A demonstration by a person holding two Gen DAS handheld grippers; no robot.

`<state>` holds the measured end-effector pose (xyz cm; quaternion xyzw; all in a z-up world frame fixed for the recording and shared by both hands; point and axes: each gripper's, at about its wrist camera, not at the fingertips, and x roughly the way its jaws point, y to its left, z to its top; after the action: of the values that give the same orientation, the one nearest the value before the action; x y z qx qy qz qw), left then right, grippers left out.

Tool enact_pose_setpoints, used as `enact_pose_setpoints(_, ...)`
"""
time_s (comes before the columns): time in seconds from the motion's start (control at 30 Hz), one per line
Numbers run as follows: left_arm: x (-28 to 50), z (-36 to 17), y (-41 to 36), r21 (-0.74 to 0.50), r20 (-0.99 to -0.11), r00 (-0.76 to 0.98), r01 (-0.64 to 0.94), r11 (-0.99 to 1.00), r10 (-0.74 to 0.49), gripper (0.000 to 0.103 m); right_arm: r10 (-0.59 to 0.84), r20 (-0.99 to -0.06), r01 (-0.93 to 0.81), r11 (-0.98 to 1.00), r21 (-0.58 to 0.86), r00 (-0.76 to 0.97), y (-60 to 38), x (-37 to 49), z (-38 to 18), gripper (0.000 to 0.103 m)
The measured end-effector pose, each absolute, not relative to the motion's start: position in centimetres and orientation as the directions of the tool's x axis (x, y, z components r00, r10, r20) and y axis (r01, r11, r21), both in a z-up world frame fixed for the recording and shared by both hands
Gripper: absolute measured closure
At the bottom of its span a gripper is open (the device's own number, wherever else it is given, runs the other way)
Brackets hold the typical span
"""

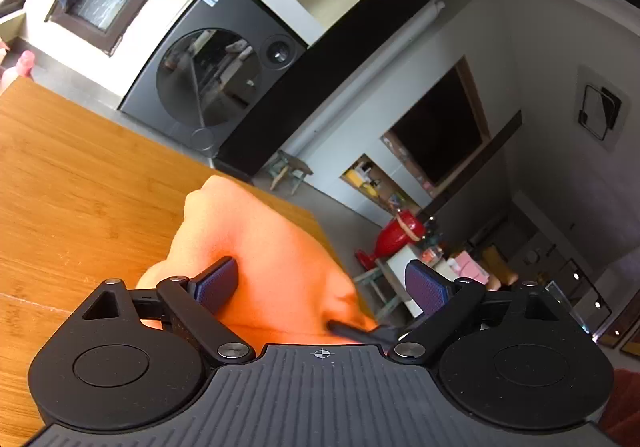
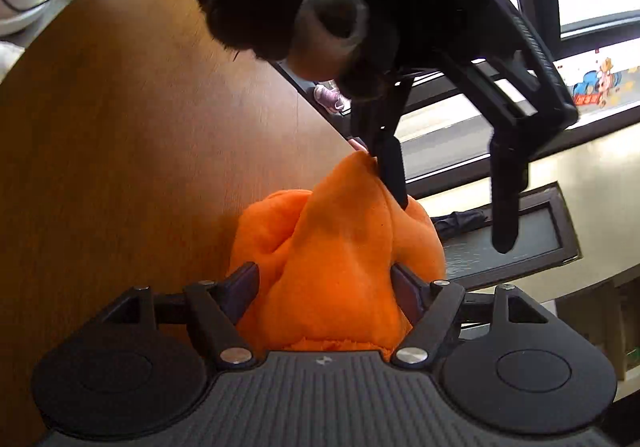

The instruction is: Fold clothes

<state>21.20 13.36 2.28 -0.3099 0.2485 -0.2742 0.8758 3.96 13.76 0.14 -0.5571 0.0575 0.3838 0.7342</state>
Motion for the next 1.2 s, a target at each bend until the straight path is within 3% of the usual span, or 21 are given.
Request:
enact_pose_setpoints(0.03,21.0,2.0,13.6,-0.680,-0.266,0.728,0.323,0.659,-0.631,0.009,0.520,-0.529,-0.683,0.156,-0.713,0.671,13.0,4.4,2.0,0.018)
enact_pose_setpoints(0.1,20.6,1.5,14.2,-0.685,-0.266,0.730,0.316,0.657,-0.629,0.009,0.566,-0.526,-0.752,0.295,-0.590,0.635,11.3,5.5,5.4,0.014)
enact_pose_setpoints(0.17,20.2,1.3,14.4,-0.681,-0.272,0.732,0.312,0.663,-0.624,0.009,0.618,-0.490,-0.787,0.448,-0.423,0.615,9.1,7.3,8.7,0.000)
enact_pose_setpoints(0.27,19.9,1.0,14.5,-0.672,-0.281,0.738,0.305,0.675,-0.613,0.009,0.658,-0.414,-0.763,0.624,-0.168,0.629,5.9,12.0,11.0,0.000)
enact_pose_setpoints(0.33,19.9,1.0,14.4,-0.663,-0.289,0.745,0.297,0.687,-0.601,0.009,0.632,-0.420,-0.717,0.694,-0.068,0.652,5.6,14.3,9.7,0.000)
enact_pose_setpoints(0.43,20.1,1.3,14.3,-0.645,-0.310,0.751,0.285,0.709,-0.583,0.009,0.482,-0.560,-0.659,0.735,-0.161,0.674,7.6,17.0,3.8,0.000)
enact_pose_setpoints(0.5,20.2,1.4,14.2,-0.638,-0.332,0.747,0.272,0.721,-0.576,0.010,0.423,-0.603,-0.644,0.737,-0.206,0.676,8.1,17.2,-0.4,0.000)
enact_pose_setpoints(0.63,18.7,2.8,15.0,-0.604,-0.343,0.808,0.200,0.771,-0.478,0.008,0.466,-0.540,-0.590,0.804,-0.073,0.701,5.8,16.8,-2.0,0.000)
enact_pose_setpoints(0.7,18.1,2.9,15.8,-0.635,-0.330,0.832,0.155,0.757,-0.447,0.006,0.522,-0.533,-0.583,0.810,0.066,0.666,4.0,17.7,-2.7,0.000)
enact_pose_setpoints(0.87,19.9,1.6,15.5,-0.701,-0.377,0.777,0.117,0.704,-0.505,0.005,0.670,-0.492,-0.509,0.742,0.437,0.555,-1.4,20.1,-5.0,0.000)
enact_pose_setpoints(1.07,20.4,6.3,14.1,-0.715,-0.210,0.782,0.288,0.638,-0.587,0.004,0.643,-0.471,-0.438,0.761,0.478,0.604,-3.4,19.7,-5.6,0.000)
enact_pose_setpoints(1.2,18.0,9.5,14.6,-0.664,-0.137,0.837,0.320,0.676,-0.530,0.004,0.606,-0.482,-0.444,0.794,0.416,0.633,-2.4,20.0,-5.2,0.000)
